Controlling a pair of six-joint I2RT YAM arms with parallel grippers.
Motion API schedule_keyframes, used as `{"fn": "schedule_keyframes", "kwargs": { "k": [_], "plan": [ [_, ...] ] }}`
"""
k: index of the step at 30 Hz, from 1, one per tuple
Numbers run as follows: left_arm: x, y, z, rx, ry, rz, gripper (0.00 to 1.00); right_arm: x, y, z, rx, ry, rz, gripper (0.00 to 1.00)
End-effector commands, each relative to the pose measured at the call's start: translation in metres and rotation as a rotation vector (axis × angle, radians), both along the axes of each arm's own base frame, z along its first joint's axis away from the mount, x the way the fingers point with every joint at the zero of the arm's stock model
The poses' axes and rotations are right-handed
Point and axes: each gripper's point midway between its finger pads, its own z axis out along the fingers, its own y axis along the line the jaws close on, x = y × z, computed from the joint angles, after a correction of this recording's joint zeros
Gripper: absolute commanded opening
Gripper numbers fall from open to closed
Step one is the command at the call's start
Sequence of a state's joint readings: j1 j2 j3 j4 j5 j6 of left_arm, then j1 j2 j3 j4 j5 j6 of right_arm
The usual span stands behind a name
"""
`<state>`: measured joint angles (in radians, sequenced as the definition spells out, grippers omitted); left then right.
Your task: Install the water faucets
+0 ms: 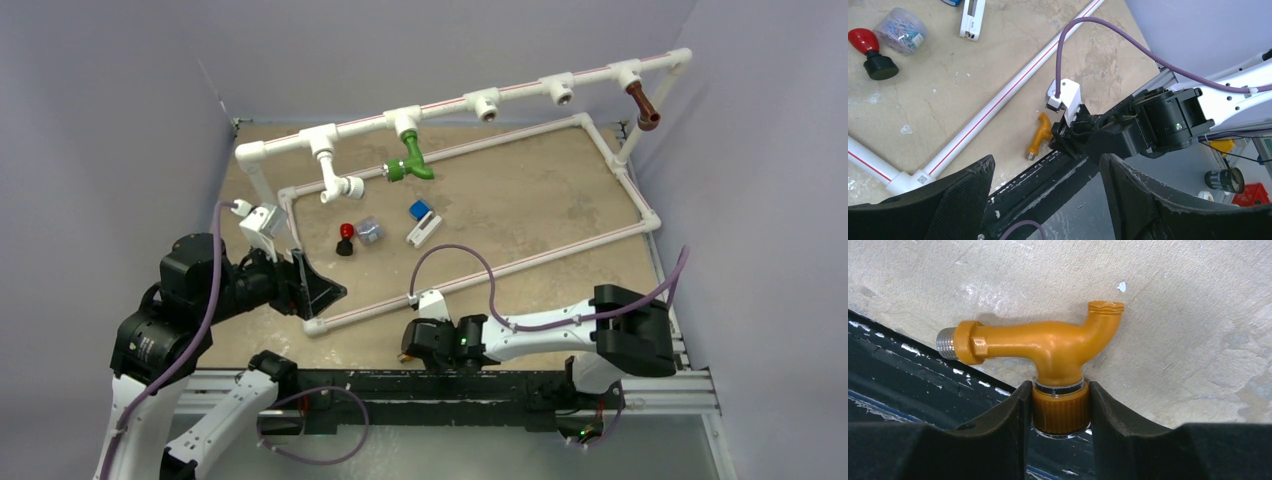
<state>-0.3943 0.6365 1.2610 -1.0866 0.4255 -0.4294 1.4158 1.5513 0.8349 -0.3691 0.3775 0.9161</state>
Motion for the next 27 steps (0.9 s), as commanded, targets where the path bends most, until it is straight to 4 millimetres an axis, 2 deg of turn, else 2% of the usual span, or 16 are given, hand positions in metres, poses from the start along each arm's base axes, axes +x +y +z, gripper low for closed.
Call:
{"fn": "schedule_keyframes", "kwargs": {
  "k": [1,12,20,26,27],
  "plan": [
    [-0.007,-0.004,-0.006,-0.017,0.049,-0.024,0.76,0.008,0.004,0.017,0.019,-0.054,-0.019,0.00],
    [-0.019,-0.013,-0.033,-0.039,0.180,-0.071,0.76,0.000,0.029,0.071,0.260,-0.030,0.002,0.00],
    [-0.036,-0.025,-0.064,-0.109,0.318,-0.133,0.76,-0.001,0.050,0.130,0.451,-0.046,0.030,0.00],
    [-0.042,-0.033,-0.075,-0.179,0.391,-0.152,0.76,0.004,0.067,0.168,0.542,-0.081,0.046,0.00],
    [-0.044,-0.036,-0.078,-0.194,0.410,-0.165,0.76,0.003,0.074,0.180,0.567,-0.086,0.058,0.00]
  ]
}}
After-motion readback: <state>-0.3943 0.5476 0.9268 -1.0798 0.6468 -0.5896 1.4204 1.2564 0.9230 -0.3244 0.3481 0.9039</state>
